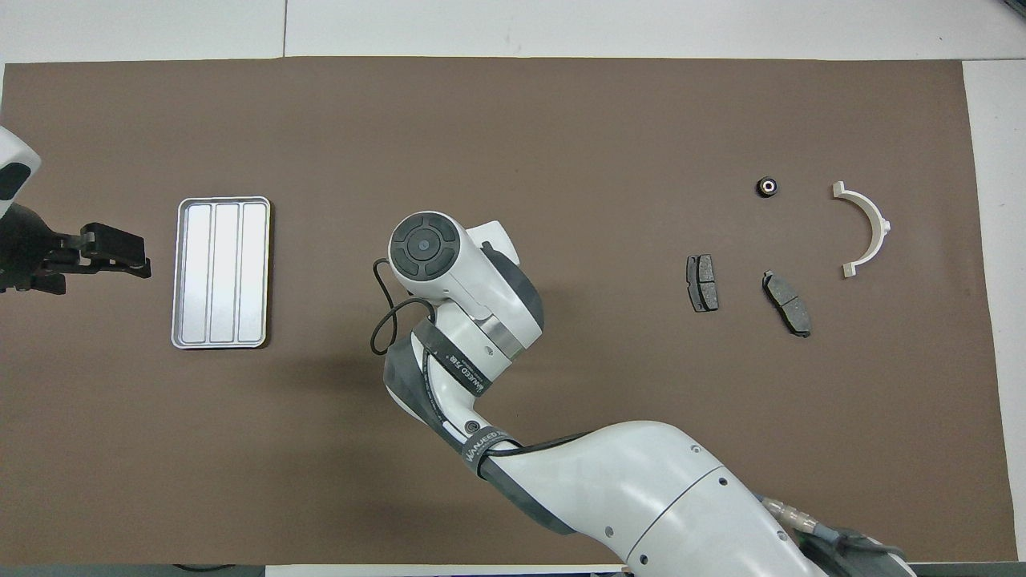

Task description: Place bearing gear from tray to pile

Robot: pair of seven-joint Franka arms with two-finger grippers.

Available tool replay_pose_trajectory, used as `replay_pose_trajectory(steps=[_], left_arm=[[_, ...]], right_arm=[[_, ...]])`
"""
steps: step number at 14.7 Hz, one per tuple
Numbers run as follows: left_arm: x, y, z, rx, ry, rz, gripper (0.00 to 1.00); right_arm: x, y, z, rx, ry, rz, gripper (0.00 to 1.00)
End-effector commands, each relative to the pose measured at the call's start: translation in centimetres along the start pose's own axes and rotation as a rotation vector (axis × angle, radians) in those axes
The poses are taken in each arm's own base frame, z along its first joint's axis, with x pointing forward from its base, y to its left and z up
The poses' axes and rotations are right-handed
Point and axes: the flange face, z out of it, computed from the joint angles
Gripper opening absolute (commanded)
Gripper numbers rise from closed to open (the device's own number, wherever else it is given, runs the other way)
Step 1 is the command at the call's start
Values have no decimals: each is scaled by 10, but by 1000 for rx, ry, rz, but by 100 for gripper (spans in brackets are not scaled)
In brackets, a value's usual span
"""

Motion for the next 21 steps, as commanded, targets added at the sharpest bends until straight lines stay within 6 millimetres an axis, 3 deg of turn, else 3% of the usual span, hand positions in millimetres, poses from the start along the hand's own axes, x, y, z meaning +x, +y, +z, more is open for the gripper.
replay_pose_trajectory(steps=[1, 5, 8, 10, 15, 16, 18, 21], left_arm=[[-10, 9, -8, 6, -13, 24, 100], [-13, 9, -17, 7, -24, 26, 100], [-15, 10, -21, 9, -30, 29, 100], [-15, 9, -25, 8, -24, 29, 100], [-19, 11, -26, 9, -19, 26, 100], [-19, 8, -27, 8, -15, 22, 100], [-17, 0, -28, 6, -13, 6, 100], [-18, 0, -29, 6, -12, 5, 100]], right_arm=[[0, -8, 4, 33, 32, 14, 97], [-1, -8, 6, 35, 30, 17, 75], [1, -6, 7, 33, 24, 24, 42], [2, -5, 7, 34, 22, 27, 4], [6, -1, 4, 1, 18, 21, 0], [18, 11, -2, -49, 5, 28, 0], [75, 43, -55, -67, -11, -27, 0], [155, 124, -112, -65, -36, -194, 0]])
